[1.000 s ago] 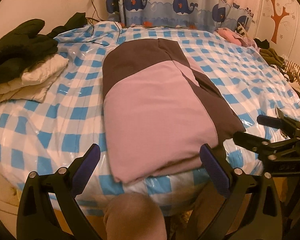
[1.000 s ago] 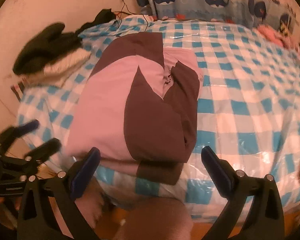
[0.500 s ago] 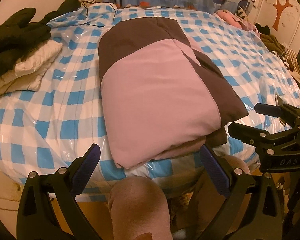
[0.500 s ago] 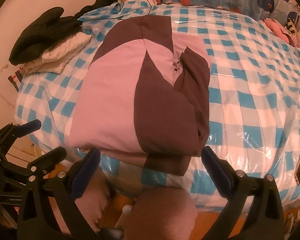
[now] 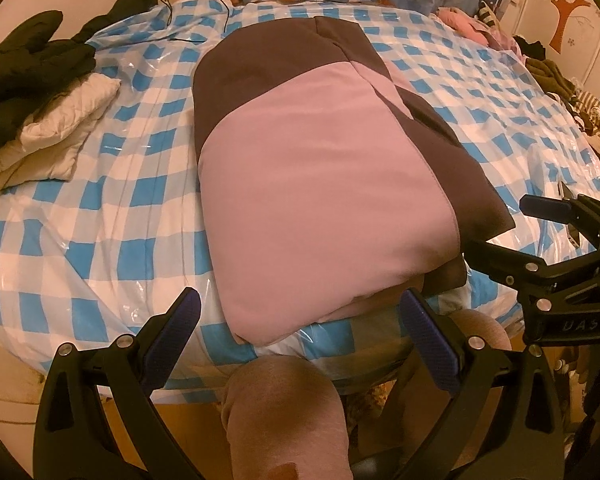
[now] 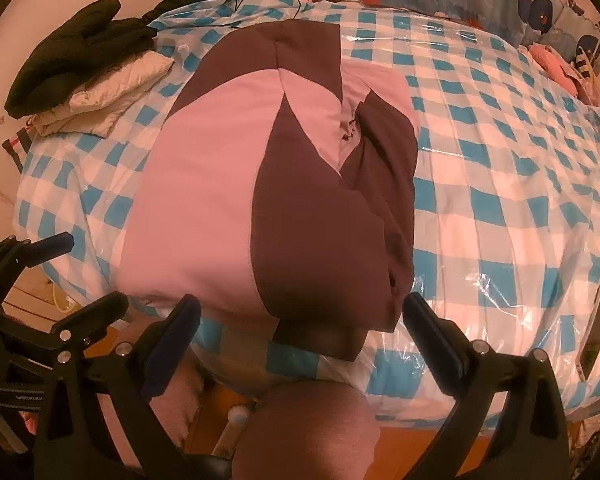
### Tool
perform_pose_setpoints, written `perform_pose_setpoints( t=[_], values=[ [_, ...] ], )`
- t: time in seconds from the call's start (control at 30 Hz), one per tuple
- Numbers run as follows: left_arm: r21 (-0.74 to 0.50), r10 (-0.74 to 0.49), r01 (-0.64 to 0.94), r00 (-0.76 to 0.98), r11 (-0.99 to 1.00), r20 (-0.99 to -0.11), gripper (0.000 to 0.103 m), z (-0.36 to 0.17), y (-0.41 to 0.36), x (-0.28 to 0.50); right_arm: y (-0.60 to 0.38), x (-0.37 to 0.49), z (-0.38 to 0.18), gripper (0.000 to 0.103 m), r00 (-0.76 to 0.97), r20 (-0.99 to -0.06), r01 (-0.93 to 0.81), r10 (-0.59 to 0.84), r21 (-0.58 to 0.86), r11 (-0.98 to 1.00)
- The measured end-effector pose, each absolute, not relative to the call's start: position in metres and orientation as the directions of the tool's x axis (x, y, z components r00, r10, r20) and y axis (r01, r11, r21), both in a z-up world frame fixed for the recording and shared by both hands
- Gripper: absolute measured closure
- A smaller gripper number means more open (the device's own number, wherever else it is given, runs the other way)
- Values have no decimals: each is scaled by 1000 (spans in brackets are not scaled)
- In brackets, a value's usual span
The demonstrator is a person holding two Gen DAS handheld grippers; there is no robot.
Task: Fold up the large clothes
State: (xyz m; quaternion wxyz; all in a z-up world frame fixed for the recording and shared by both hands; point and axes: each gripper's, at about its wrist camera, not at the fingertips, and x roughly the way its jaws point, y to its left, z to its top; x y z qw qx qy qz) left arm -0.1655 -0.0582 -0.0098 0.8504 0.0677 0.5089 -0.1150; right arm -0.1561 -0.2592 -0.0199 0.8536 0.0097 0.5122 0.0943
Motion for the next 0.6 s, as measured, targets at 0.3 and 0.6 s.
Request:
perform_pose_setpoints(
  t=[0.3,0.6],
  values=[
    [7,-116,259,454,966,-884,7,-11,-59,-164,-260,-156,-21,6,457,-873,-150,171,114,982],
    [11,-112,260,452,966,-885,7,-11,-59,-165,-260,-156,-22,6,454,-874,-151,173,116,982]
  ],
)
